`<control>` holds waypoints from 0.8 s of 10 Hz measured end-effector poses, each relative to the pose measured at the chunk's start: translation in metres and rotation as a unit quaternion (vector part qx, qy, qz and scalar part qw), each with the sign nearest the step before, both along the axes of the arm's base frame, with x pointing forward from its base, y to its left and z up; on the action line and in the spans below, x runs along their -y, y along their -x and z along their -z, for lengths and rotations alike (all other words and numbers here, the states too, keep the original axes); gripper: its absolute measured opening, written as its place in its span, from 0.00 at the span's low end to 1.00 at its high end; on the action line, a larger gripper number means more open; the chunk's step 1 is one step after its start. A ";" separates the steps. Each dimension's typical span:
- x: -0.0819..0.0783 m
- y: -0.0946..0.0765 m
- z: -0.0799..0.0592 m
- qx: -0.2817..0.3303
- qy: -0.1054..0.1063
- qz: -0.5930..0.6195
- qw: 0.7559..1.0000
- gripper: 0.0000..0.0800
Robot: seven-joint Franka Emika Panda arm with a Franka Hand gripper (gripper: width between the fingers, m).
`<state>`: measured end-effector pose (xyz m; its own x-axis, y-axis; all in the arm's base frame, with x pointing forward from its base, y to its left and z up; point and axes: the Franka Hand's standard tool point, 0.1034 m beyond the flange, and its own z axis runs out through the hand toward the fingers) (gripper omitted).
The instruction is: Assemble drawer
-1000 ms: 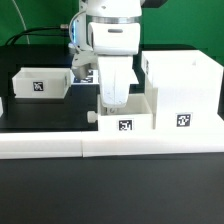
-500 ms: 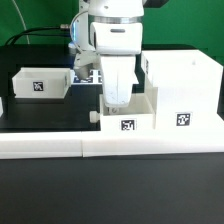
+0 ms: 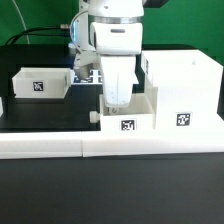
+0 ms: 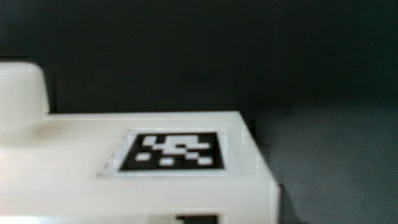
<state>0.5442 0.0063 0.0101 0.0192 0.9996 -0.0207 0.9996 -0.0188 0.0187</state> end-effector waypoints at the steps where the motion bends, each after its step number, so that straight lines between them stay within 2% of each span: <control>1: -0.003 -0.001 -0.001 -0.004 0.003 -0.007 1.000 0.06; 3: -0.007 -0.001 -0.001 -0.011 0.007 -0.017 1.000 0.06; 8: -0.005 0.000 -0.001 -0.015 0.007 -0.015 1.000 0.06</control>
Offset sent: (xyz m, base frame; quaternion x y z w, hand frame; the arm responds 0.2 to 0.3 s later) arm 0.0036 0.0009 0.0036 0.0322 -0.0006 -0.0110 0.9994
